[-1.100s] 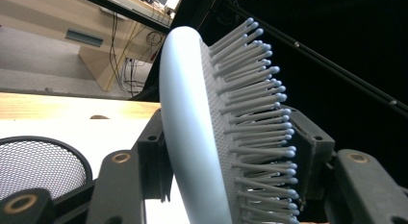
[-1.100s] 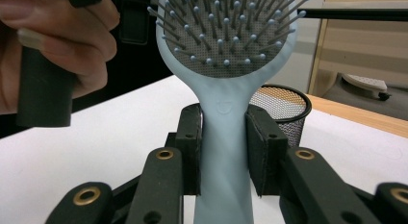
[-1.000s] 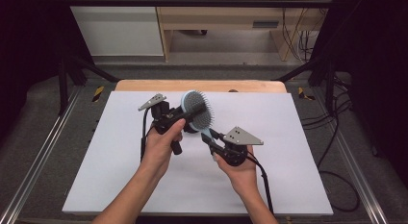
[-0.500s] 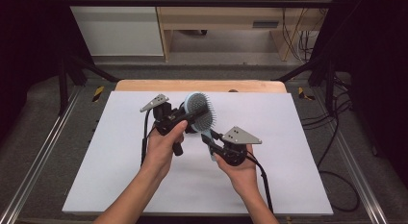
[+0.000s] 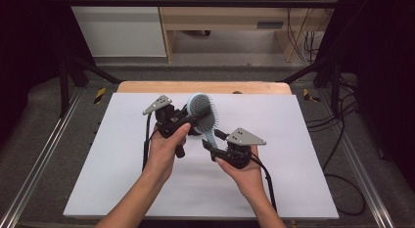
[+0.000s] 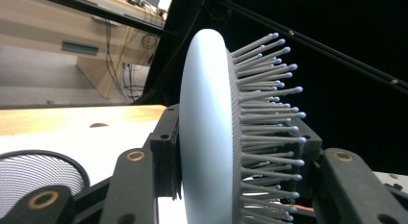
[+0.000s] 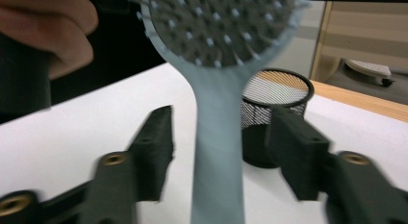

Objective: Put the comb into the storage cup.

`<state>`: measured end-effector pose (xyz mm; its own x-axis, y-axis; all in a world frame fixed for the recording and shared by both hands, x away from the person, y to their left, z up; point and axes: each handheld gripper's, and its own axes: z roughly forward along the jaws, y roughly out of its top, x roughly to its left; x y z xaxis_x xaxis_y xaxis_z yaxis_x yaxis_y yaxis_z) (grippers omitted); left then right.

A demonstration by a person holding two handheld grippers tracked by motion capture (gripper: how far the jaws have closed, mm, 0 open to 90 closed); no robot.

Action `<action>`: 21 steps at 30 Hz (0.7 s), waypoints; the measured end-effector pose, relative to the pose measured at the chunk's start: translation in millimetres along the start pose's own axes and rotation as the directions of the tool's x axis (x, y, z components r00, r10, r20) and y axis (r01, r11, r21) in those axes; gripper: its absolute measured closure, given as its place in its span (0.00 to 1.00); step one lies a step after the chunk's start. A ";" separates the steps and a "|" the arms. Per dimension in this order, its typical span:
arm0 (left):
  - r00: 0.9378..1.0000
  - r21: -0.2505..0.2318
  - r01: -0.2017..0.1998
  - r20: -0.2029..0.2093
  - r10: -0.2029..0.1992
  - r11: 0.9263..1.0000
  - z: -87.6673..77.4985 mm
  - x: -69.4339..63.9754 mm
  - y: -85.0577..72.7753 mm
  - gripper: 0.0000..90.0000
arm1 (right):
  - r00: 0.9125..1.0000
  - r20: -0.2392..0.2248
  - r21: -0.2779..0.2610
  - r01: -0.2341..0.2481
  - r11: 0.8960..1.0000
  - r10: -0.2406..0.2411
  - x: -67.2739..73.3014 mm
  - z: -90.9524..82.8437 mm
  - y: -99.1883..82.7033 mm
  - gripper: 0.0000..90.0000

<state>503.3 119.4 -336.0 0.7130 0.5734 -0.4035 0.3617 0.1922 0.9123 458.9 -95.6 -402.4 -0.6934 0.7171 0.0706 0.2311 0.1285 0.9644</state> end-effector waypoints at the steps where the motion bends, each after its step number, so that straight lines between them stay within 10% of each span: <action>1: 1.000 -0.001 -0.007 -0.006 0.007 1.000 -0.4 0.6 0.9 0.57 | 1.000 0.007 0.006 0.010 1.000 -0.010 -0.9 -0.2 -0.3 0.39; 21: 0.994 -0.084 -0.096 -0.068 0.091 0.992 -4.0 -1.0 22.4 0.57 | 0.997 0.078 0.066 0.008 0.998 -0.013 -22.7 -17.0 -13.3 0.12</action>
<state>508.3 126.3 -314.8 0.7007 0.6410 -0.3132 0.2396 0.2021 0.9496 459.9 -125.1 -412.5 -0.6413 0.7663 0.0382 0.2706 0.1793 0.9458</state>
